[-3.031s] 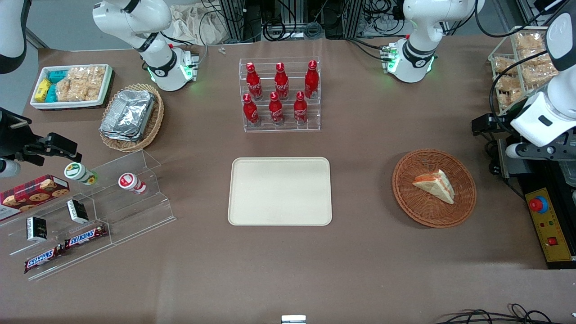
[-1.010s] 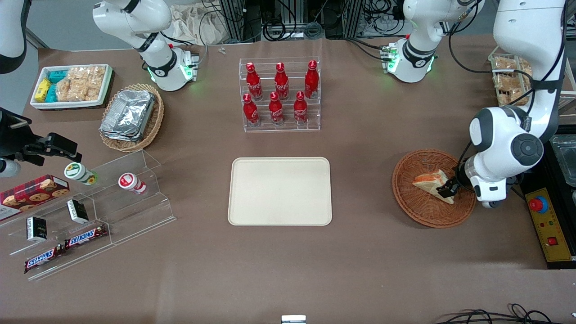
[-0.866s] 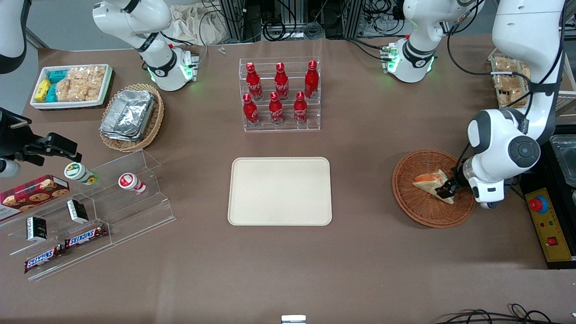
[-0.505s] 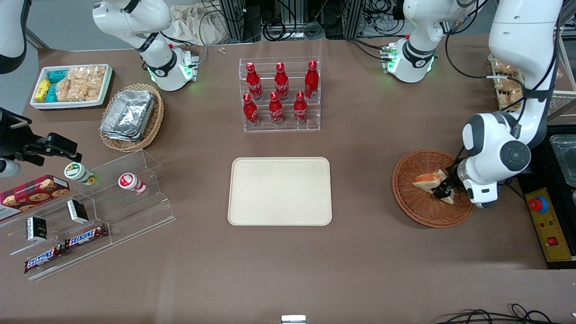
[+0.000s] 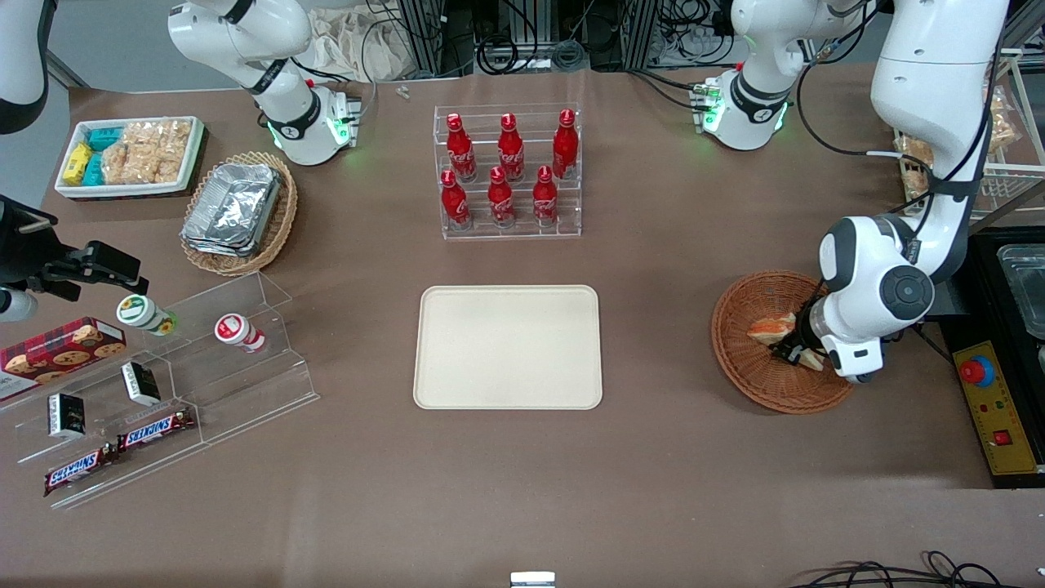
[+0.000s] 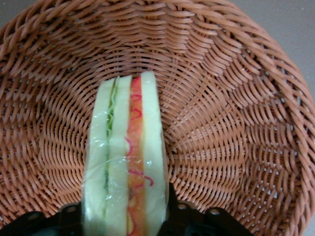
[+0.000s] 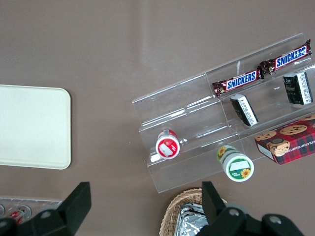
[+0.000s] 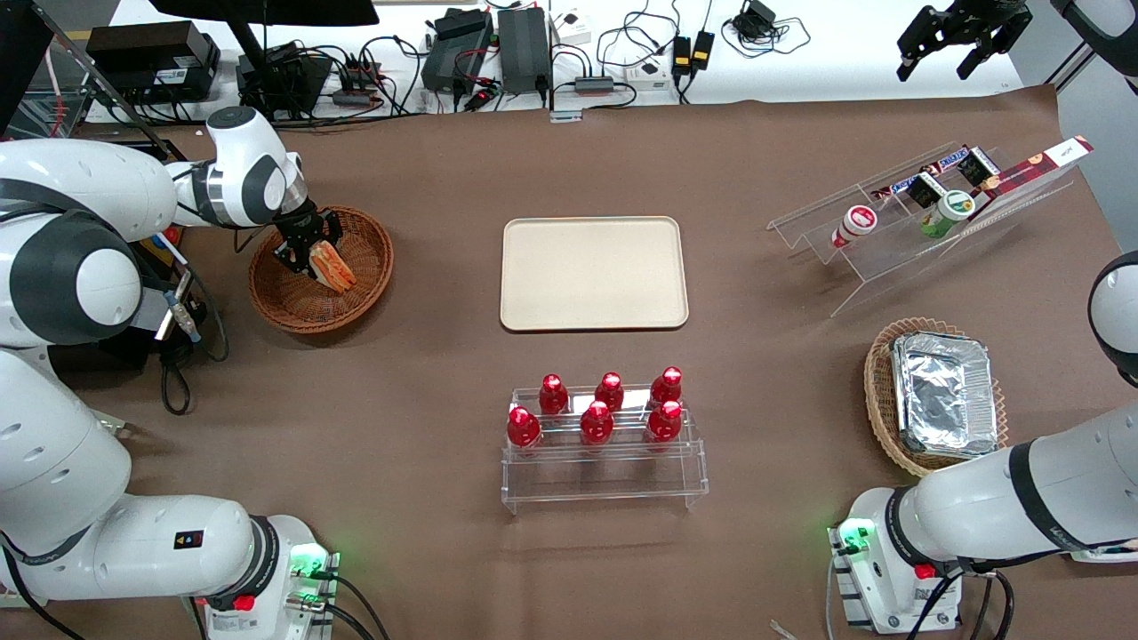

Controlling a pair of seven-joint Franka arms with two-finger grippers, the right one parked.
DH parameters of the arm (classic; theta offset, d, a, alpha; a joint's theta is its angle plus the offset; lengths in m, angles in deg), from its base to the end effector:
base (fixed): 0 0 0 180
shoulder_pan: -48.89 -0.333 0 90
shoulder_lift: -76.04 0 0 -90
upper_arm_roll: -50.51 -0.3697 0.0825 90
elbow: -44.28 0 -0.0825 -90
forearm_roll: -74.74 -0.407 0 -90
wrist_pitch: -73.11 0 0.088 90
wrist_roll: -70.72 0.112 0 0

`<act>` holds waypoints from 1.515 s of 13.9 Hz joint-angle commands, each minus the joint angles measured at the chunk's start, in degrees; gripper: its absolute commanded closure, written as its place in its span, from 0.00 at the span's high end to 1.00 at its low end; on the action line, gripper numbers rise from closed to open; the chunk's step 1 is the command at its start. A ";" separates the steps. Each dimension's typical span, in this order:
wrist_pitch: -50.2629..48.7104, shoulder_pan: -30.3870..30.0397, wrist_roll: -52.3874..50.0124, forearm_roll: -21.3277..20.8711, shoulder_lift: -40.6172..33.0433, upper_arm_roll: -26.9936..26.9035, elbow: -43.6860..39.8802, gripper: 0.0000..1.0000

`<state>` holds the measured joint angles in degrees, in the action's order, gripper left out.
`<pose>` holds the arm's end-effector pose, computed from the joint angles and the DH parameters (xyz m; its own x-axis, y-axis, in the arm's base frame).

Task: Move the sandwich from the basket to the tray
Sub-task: 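Close the left gripper on the triangular sandwich, then lift the sandwich and carry it with the left gripper toward the tray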

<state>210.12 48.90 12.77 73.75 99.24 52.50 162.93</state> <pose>0.6157 -0.0207 0.2523 0.5669 0.8224 -0.0471 0.8195 -0.5689 -0.0696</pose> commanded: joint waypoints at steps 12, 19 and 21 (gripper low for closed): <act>-44.35 5.78 13.26 -1.81 -3.60 3.99 -33.64 0.00; -42.38 23.87 23.34 -2.17 4.55 4.34 -38.24 0.00; -36.93 28.45 16.42 -2.35 9.65 4.34 -38.94 0.00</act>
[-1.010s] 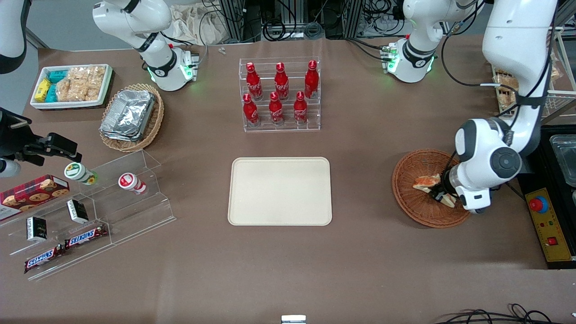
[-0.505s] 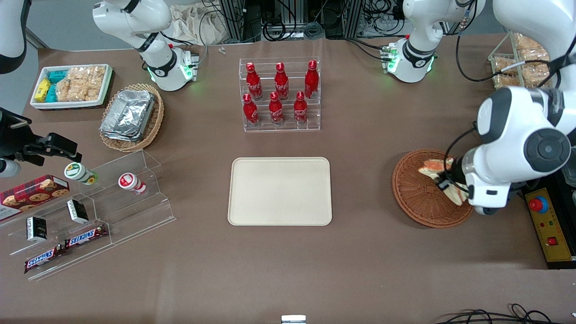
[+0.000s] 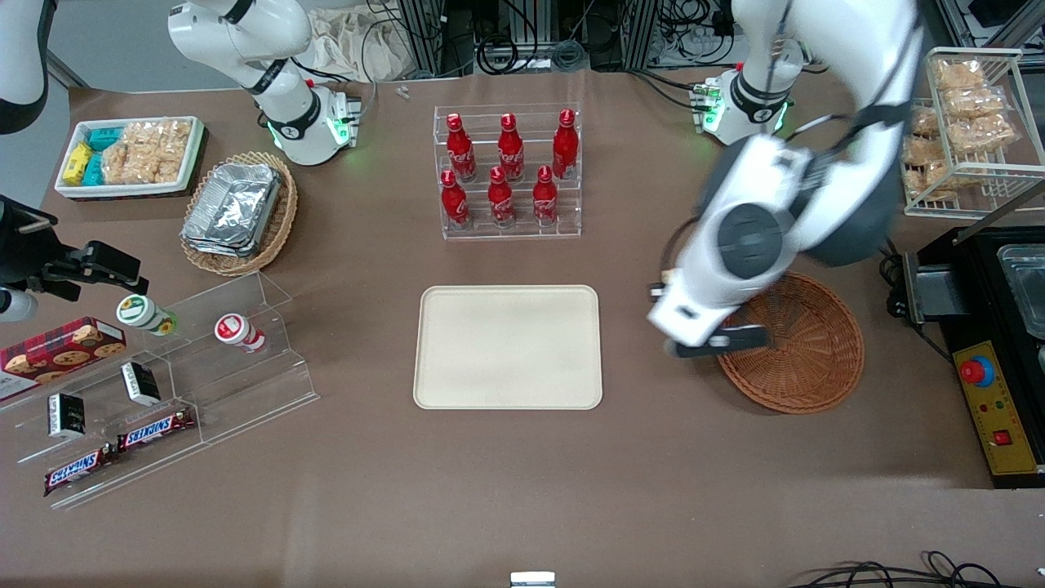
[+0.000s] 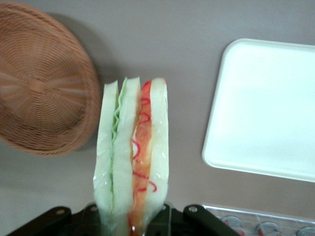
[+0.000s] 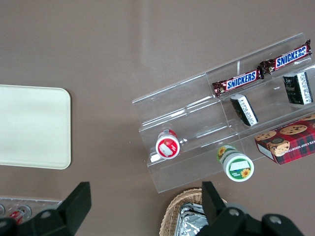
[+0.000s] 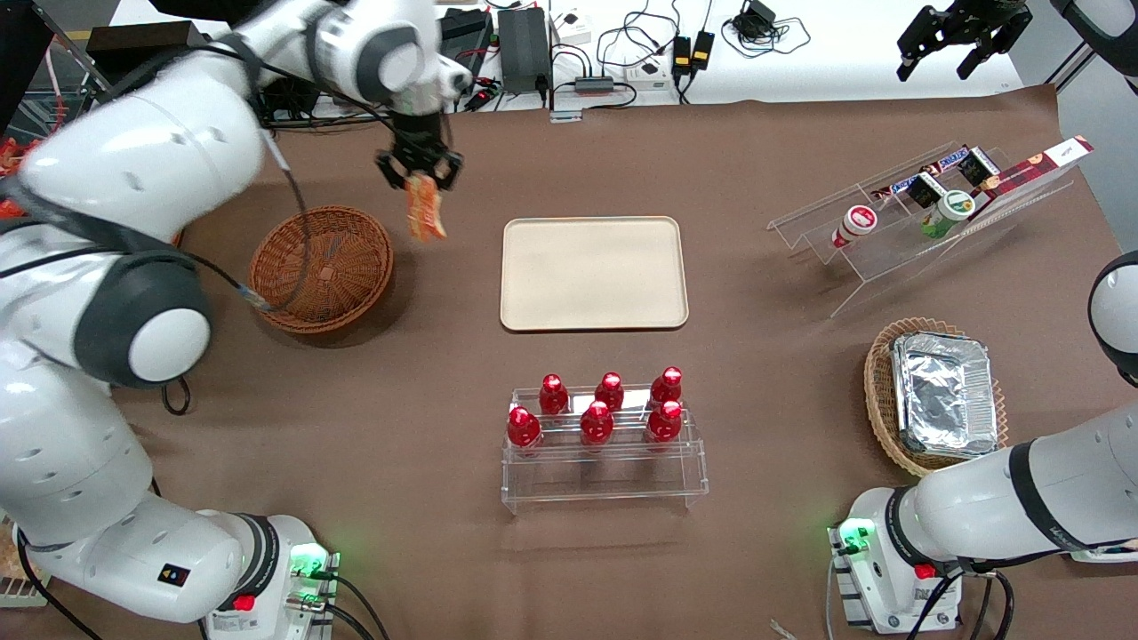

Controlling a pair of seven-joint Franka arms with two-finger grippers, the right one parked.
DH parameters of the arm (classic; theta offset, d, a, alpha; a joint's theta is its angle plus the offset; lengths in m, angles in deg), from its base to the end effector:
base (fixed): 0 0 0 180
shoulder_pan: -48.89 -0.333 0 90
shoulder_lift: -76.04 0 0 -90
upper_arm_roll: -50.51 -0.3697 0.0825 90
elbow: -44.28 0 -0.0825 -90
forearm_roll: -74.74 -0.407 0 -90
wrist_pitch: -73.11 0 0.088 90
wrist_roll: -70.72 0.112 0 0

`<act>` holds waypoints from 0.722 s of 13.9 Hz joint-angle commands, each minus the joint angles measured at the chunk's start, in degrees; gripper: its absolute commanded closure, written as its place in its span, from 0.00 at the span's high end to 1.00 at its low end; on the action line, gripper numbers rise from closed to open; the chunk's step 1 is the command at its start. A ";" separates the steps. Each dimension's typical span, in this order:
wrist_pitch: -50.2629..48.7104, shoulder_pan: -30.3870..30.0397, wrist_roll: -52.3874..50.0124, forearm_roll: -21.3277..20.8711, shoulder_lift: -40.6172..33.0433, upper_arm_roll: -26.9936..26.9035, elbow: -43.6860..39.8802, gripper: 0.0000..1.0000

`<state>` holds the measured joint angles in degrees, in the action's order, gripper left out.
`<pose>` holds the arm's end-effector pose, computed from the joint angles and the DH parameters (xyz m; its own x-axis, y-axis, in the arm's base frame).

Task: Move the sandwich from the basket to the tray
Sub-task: 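Lift the sandwich and carry it with the left gripper toward the tray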

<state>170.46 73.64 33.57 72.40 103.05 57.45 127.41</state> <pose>0.6163 -0.3581 0.4353 0.9777 0.1019 -0.1837 0.0809 -0.9897 -0.1185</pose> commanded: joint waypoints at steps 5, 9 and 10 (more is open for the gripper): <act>14.32 7.95 -4.78 -0.91 15.08 -0.61 -3.59 0.00; 17.51 8.21 -0.47 -1.09 18.16 -0.17 -3.42 0.00; 17.86 8.30 -0.12 -1.09 18.60 -0.17 -3.42 0.00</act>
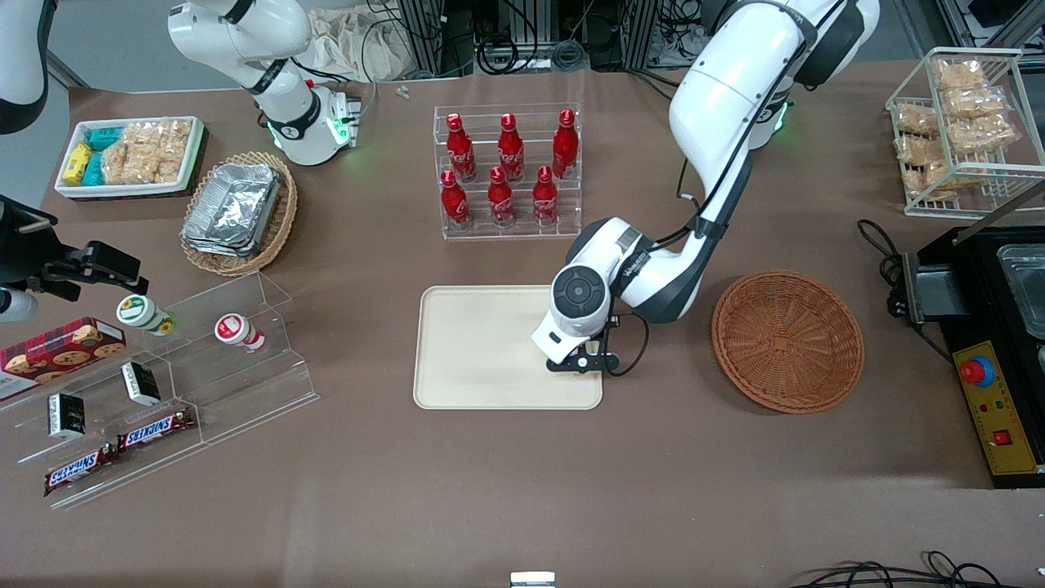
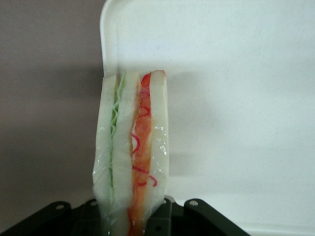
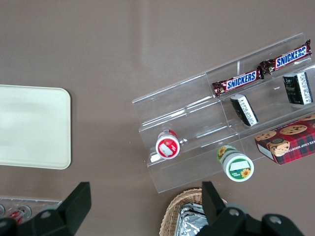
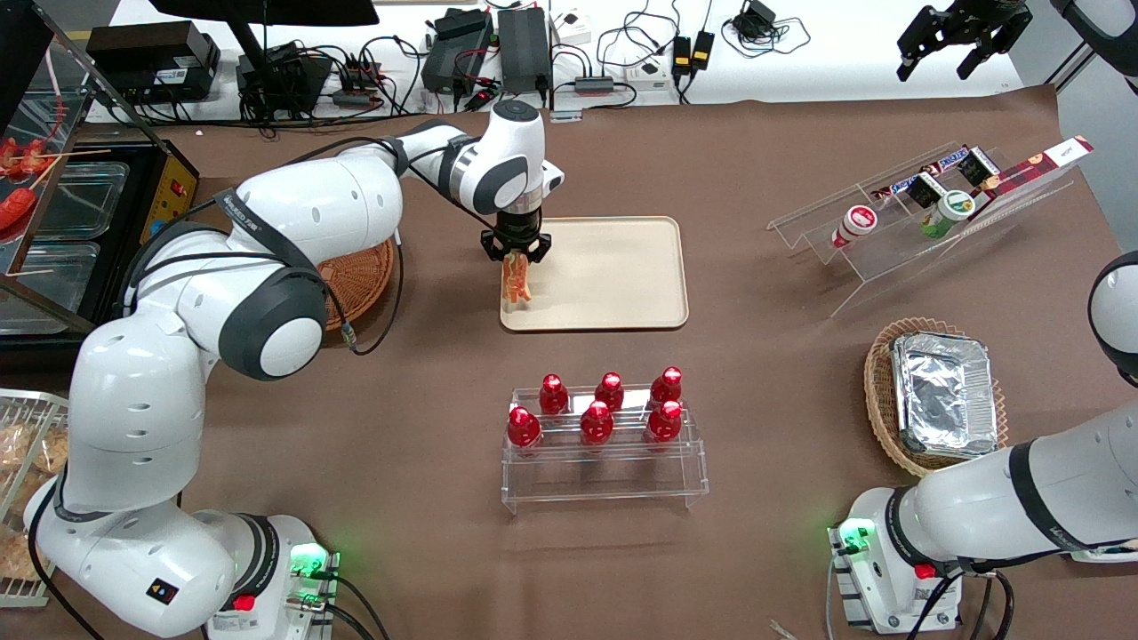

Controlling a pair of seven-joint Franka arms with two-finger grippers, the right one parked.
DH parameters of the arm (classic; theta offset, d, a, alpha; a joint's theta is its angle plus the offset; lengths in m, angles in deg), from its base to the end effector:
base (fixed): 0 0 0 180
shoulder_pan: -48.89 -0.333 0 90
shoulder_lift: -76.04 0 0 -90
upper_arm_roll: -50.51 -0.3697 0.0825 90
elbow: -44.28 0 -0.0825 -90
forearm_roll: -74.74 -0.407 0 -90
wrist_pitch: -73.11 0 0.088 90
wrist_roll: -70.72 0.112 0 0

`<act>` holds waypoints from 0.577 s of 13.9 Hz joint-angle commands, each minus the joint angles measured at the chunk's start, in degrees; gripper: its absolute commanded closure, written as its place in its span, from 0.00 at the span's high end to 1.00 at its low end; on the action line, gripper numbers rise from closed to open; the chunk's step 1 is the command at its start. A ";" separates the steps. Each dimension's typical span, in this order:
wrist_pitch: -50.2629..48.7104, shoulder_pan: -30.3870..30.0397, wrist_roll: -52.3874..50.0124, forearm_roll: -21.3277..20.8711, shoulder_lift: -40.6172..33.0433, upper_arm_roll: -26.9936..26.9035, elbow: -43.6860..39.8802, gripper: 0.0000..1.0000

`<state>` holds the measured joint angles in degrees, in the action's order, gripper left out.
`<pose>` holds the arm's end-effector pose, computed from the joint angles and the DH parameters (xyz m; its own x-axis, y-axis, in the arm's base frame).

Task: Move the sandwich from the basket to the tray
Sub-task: 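Lower the sandwich onto the cream tray and open the left gripper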

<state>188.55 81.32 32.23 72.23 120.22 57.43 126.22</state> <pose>0.6011 -0.4656 0.2439 0.9853 -0.0046 -0.1710 -0.0175 -0.9971 -0.0739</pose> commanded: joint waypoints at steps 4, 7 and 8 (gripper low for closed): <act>1.72 0.88 2.71 -1.19 2.84 -0.07 -2.23 0.00; 4.52 0.79 3.68 -1.37 3.89 -0.15 -2.31 0.36; 5.14 0.71 3.86 -1.37 3.90 -0.15 -2.31 0.48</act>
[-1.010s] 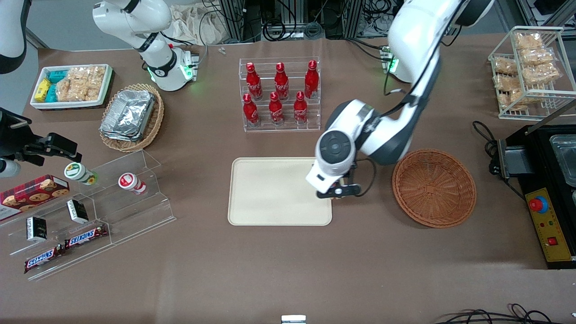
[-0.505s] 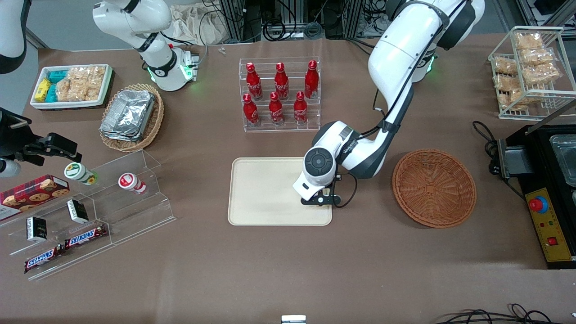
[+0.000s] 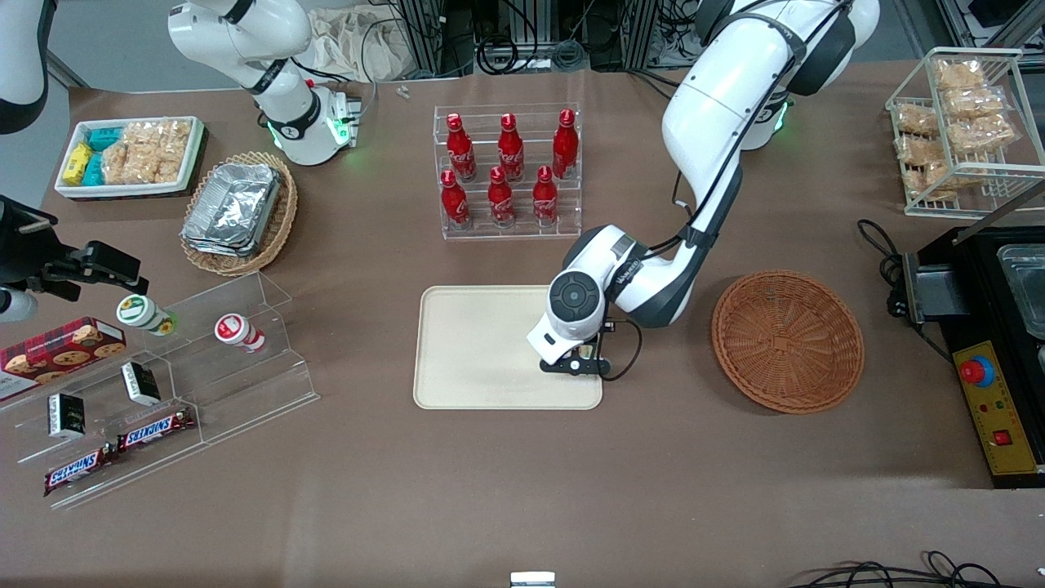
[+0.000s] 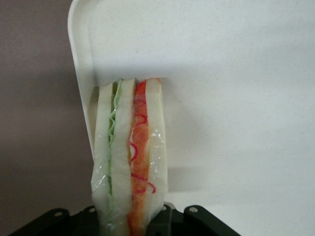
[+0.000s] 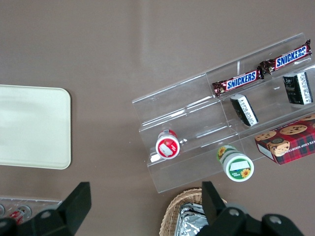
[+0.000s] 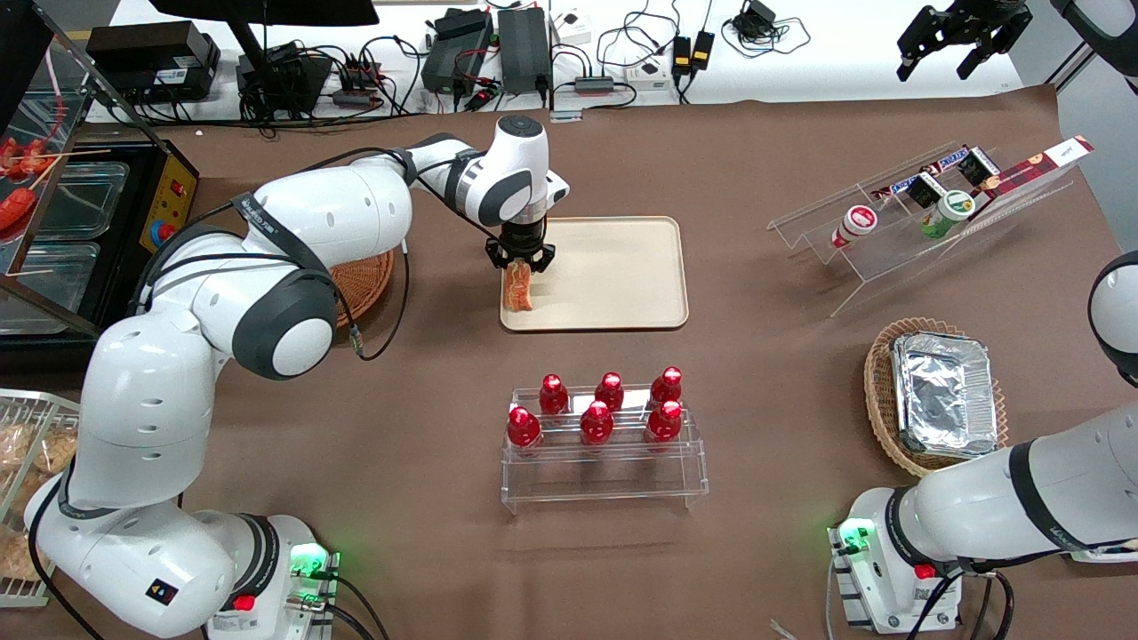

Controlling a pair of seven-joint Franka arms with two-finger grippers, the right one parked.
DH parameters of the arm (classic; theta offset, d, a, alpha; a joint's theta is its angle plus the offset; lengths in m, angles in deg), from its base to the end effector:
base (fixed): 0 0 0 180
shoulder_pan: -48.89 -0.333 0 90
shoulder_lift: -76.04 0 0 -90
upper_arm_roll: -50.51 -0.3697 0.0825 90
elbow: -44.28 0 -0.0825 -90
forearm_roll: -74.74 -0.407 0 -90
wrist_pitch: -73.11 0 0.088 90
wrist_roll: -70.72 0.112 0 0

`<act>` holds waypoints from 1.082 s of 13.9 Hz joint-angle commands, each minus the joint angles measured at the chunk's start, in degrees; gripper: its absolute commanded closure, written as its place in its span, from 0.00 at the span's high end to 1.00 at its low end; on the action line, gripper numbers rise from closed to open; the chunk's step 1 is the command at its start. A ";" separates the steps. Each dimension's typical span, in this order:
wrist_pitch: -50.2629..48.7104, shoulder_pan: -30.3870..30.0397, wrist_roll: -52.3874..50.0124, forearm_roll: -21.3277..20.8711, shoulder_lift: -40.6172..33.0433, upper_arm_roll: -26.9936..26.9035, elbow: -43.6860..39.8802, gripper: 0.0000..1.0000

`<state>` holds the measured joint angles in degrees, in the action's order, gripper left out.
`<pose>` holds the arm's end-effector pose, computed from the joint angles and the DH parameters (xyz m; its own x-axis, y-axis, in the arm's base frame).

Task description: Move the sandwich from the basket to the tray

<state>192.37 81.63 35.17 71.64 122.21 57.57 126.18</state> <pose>0.6019 -0.4729 0.2225 0.9868 -0.0688 -0.1464 -0.0765 -0.9959 -0.0481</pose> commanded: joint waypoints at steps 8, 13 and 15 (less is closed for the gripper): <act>-4.98 -3.10 0.47 -0.95 -8.00 -0.99 -2.72 1.00; -21.42 -12.15 9.34 -0.07 -21.45 -0.82 -0.79 1.00; -23.55 -16.80 13.46 0.02 -27.86 -0.82 3.06 1.00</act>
<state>169.76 68.78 45.04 71.55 101.24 56.10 122.80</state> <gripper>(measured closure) 0.000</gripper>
